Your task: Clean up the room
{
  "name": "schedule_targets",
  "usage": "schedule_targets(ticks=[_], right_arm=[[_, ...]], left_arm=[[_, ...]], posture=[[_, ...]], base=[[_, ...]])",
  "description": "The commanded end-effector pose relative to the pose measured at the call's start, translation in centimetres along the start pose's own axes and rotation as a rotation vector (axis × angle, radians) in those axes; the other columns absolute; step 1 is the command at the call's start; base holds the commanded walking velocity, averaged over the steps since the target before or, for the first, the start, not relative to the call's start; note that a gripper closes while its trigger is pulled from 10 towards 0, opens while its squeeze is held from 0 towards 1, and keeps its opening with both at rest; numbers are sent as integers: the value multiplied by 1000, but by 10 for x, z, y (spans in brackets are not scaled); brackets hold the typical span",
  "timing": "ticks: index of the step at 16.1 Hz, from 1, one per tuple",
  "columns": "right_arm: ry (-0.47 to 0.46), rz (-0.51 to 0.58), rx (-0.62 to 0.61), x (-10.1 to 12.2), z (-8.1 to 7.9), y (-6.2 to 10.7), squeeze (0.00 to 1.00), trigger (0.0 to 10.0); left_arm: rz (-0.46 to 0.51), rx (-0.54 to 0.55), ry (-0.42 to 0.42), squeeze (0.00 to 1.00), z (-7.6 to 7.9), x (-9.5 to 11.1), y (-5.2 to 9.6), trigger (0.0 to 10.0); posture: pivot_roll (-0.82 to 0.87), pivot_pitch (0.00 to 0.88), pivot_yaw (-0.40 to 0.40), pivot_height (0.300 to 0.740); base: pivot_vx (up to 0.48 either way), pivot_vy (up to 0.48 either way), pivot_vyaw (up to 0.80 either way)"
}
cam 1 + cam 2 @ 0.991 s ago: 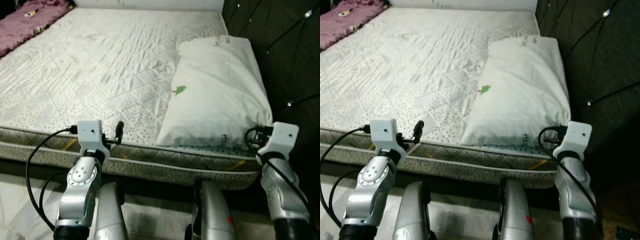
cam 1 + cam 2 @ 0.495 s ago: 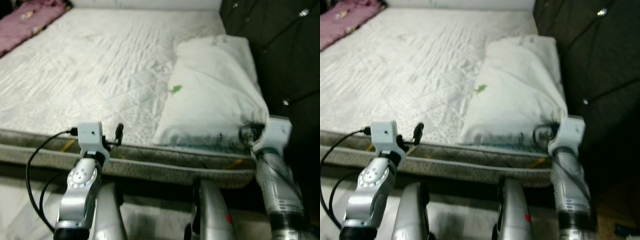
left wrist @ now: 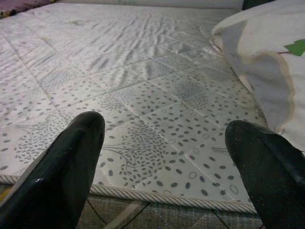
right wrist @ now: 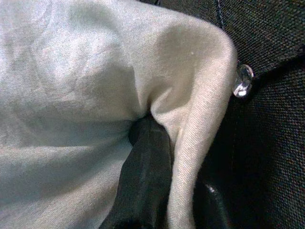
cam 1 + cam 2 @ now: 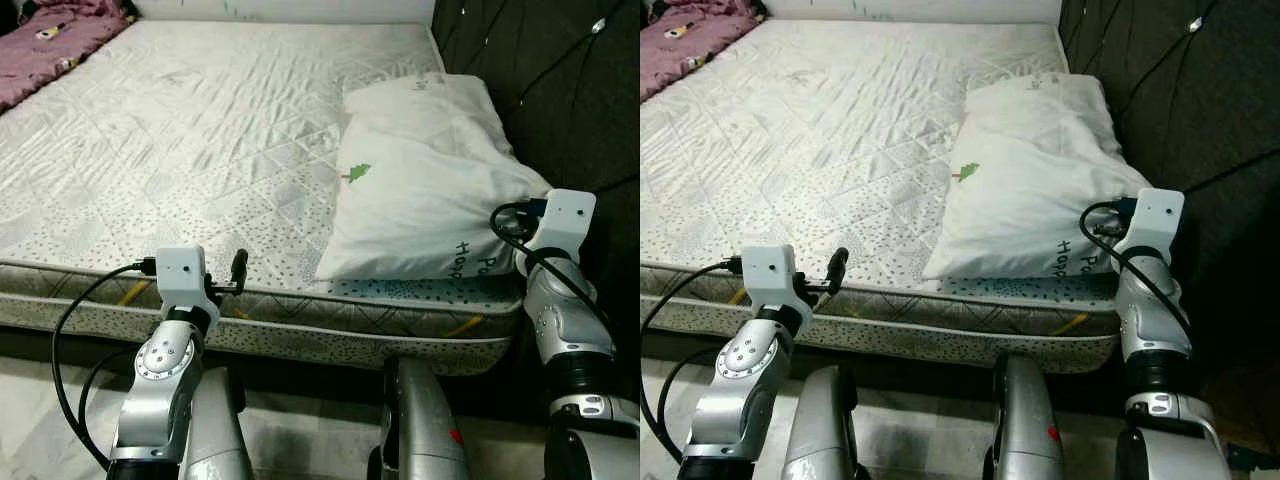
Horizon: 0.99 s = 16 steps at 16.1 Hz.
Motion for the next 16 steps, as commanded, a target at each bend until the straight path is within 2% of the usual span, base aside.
schedule_targets(ticks=[1,2,3,4,5,8,11,13,16], right_arm=[[-14,51,-10,13,2,-1,0,2235],[-9,29,7,3,-5,4,0,5725],[-23,2,32,-9,-13,9,0,10000],[-30,-1,48,-13,-18,13,820,10000],[-30,7,64,-16,-24,15,1000,10000],[-38,20,77,-16,-30,18,1000,10000],[-30,29,58,-15,-29,20,1000,10000],[29,4,2,-28,-20,28,1000,10000],[44,-42,-1,-48,-24,50,1000,10000]], left_arm=[[8,7,-3,0,-2,4,0,10000],[9,6,-1,0,-1,4,-2,10000],[11,6,2,0,-1,5,-3,10000],[11,5,3,0,-1,5,-3,10000],[11,4,5,0,-1,5,-3,10000],[11,3,9,0,0,4,-3,10000],[13,4,13,0,0,4,-4,10000],[11,4,20,0,1,4,-4,10000],[10,1,20,0,2,3,-5,10000]], posture=[[61,0,0,499],[60,0,1,499],[56,0,4,499],[56,0,4,499],[55,0,6,499],[54,0,5,499],[52,0,4,499],[48,0,2,499],[44,0,3,499]], base=[[0,0,0],[0,0,0],[0,0,0],[0,0,0],[0,0,0],[0,0,0],[0,0,0],[0,0,0],[0,0,0]])
Point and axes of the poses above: a point about 5 cm out from each wrist's last joint towards the gripper, its own y axis pointing back from the gripper into the wrist, its own x axis along the axis of the wrist's last joint, z = x × y, the point moved 6 cm from there along -y, pointing out of the wrist towards the gripper
